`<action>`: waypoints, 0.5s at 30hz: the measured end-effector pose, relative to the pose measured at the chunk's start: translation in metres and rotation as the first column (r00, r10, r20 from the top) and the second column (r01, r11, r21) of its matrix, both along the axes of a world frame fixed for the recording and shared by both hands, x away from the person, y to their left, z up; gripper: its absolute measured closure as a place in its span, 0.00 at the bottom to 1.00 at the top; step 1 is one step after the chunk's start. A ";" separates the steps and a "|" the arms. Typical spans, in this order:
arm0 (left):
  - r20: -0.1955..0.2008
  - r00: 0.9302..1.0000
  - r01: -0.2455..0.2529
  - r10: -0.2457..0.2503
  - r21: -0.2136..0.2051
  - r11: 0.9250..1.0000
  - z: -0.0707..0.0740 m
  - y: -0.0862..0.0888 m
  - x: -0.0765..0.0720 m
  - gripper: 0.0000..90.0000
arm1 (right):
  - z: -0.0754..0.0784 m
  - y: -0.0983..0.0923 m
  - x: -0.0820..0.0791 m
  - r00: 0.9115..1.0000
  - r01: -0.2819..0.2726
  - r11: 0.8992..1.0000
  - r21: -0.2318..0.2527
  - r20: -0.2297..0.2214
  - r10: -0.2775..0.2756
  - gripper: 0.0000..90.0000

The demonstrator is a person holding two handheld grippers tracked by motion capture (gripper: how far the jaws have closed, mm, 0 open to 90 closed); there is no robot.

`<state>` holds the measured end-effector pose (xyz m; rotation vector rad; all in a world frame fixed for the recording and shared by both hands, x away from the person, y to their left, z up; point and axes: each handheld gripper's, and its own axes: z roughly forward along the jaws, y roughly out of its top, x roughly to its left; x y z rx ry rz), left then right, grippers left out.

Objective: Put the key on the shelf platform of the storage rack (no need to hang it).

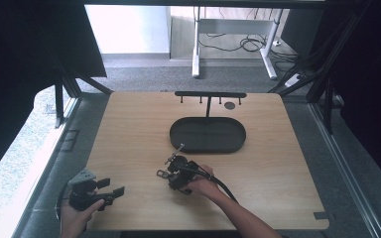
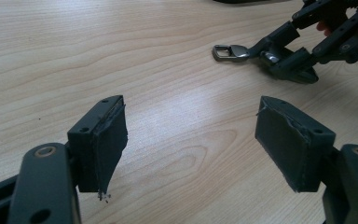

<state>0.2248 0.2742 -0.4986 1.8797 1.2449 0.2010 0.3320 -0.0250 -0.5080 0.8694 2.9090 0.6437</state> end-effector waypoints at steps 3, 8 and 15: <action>0.000 1.000 -0.002 0.002 0.001 1.000 0.000 0.000 0.000 0.28 | 0.004 -0.001 0.000 1.000 0.000 1.000 0.017 -0.006 0.000 0.55; 0.003 1.000 0.000 0.000 0.002 1.000 0.001 -0.001 -0.001 0.28 | 0.012 -0.008 0.002 1.000 0.019 0.998 0.056 -0.026 -0.017 0.55; 0.002 1.000 -0.002 0.002 0.001 1.000 0.000 0.000 0.000 0.28 | 0.033 -0.022 0.005 0.999 0.041 0.993 0.114 -0.019 -0.039 0.55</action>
